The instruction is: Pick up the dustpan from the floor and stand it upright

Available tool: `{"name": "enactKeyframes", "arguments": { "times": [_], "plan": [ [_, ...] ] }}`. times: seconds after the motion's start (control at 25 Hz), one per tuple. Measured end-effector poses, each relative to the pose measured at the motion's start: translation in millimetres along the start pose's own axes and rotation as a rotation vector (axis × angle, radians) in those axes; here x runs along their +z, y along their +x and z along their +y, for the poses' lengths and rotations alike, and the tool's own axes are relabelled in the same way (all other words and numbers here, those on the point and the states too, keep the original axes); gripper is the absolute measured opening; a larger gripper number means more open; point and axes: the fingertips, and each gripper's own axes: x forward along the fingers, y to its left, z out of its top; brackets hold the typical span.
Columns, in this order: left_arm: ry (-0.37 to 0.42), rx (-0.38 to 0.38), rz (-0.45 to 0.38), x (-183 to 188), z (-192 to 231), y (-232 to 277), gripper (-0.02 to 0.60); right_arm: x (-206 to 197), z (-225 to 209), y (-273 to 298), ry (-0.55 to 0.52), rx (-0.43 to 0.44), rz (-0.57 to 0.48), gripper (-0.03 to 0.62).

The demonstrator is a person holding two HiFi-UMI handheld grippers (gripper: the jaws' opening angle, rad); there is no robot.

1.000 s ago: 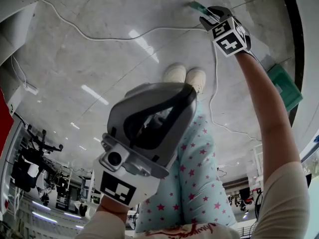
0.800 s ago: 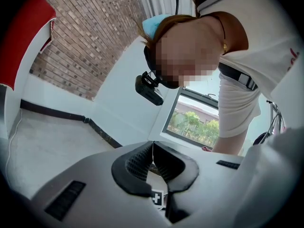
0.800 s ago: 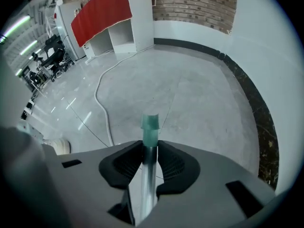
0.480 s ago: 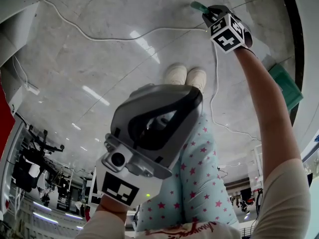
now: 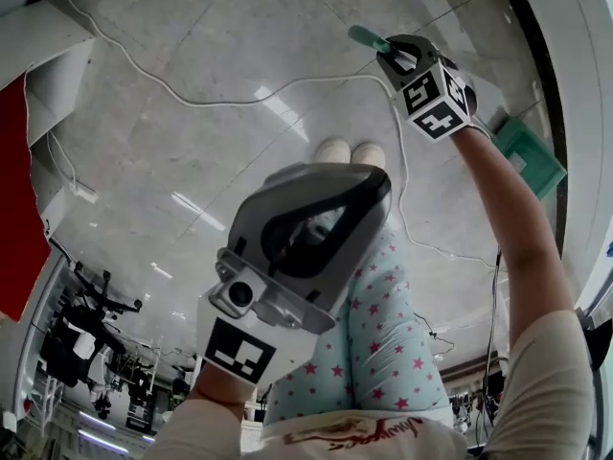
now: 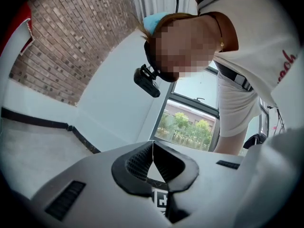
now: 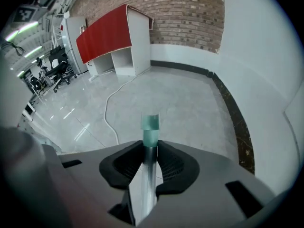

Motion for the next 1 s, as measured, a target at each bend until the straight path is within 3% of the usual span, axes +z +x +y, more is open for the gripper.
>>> {"name": "enactKeyframes", "arguments": {
  "times": [0.44, 0.68, 1.0],
  "plan": [
    [0.057, -0.21, 0.013, 68.7, -86.0, 46.9, 0.02, 29.9, -82.1, -149.8, 0.095, -0.246, -0.159, 0.107],
    [0.096, -0.359, 0.039, 87.3, -142.7, 61.6, 0.02, 14.8, -118.7, -237.6, 0.169, -0.407, -0.212, 0.107],
    [0.131, -0.501, 0.072, 110.5, -215.8, 67.6, 0.02, -24.6, -145.3, -345.5, 0.288, -0.588, -0.237, 0.107]
  ]
}}
